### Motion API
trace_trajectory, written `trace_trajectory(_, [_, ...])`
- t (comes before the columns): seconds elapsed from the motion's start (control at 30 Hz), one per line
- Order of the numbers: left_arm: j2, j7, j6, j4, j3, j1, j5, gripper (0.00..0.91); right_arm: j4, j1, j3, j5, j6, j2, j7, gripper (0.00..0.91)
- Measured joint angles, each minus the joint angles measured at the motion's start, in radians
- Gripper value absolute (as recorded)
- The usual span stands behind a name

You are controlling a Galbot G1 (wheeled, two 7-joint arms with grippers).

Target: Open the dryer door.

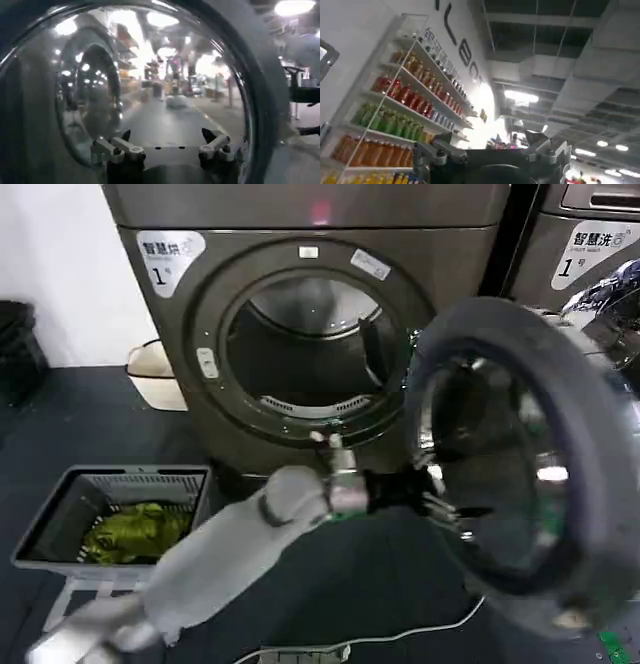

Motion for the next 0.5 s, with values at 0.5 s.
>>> trace_trajectory(0.5, [-0.238,-0.064,-0.08,0.245,0.055,-0.104,0.089,0.907,0.016,-0.024,0.006,-0.024,0.03,0.018,-0.021,0.907])
